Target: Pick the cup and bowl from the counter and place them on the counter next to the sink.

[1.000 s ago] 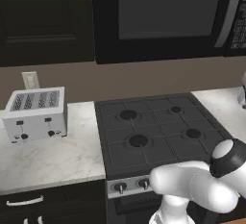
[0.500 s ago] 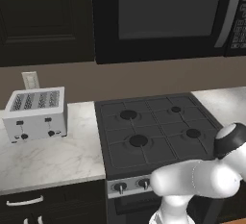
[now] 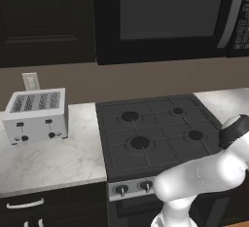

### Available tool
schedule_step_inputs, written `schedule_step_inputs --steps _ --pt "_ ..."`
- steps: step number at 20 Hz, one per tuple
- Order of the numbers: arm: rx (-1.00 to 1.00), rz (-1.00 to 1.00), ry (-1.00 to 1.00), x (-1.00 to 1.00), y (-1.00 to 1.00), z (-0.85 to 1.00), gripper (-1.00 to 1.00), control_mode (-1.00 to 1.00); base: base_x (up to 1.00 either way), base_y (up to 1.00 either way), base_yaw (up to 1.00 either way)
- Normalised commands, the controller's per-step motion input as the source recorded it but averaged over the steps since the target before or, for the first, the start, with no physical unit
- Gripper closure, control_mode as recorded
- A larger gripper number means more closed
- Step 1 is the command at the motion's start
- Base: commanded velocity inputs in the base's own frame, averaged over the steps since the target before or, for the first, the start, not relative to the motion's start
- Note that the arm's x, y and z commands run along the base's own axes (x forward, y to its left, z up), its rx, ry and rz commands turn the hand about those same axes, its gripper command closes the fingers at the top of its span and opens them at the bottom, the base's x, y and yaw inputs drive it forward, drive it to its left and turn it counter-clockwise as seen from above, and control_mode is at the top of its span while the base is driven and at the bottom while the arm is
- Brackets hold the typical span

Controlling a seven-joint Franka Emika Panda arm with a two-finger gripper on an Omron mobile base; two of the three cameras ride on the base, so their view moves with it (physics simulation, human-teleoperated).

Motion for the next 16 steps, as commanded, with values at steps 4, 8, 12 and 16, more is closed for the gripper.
schedule_step_inputs --steps 4,8,12,16 --pt "-0.01 -0.01 0.0 0.02 0.0 -0.03 -1.0 -1.0 0.0 0.0 0.0" --pt "0.0 0.0 -0.09 0.2 0.0 -0.28 -1.0 -1.0 0.0 0.0 0.0" --pt "0.0 0.0 -0.12 0.23 0.0 -0.34 -1.0 -1.0 0.0 0.0 0.0" --pt "-0.04 -0.01 -0.07 0.41 0.0 -0.3 -1.0 -1.0 0.0 0.0 0.0"
